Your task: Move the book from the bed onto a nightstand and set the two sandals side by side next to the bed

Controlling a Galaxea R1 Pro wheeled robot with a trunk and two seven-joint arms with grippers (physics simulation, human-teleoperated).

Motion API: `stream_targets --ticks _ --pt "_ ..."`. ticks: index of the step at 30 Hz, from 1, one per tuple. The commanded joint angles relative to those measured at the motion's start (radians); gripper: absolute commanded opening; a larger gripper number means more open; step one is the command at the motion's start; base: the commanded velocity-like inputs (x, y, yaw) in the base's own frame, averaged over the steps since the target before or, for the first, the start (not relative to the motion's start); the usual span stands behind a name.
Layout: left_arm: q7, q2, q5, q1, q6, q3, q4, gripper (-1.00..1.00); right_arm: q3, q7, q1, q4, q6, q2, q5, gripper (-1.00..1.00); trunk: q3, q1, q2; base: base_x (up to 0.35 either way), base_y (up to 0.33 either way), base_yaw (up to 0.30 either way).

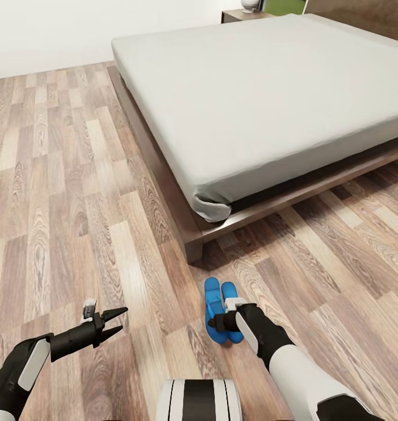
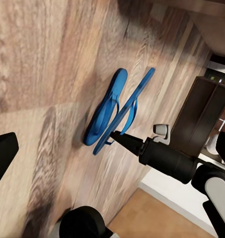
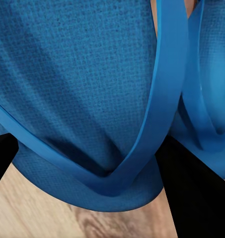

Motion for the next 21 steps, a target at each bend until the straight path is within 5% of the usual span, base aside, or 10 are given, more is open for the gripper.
stream_targets --ticks 1,21 --pt "-0.004 0.000 -0.003 0.000 0.004 0.001 0.000 1.00 0.004 -0.001 -0.001 -0.001 0.004 0.000 -0.012 -1.00 -0.001 0.000 0.000 0.000 0.000 0.000" --pt "-0.004 0.000 -0.002 0.000 0.004 0.001 0.000 1.00 0.004 -0.001 -0.001 -0.001 0.003 0.011 -0.015 -1.00 -0.008 0.001 -0.001 0.000 0.000 0.000"
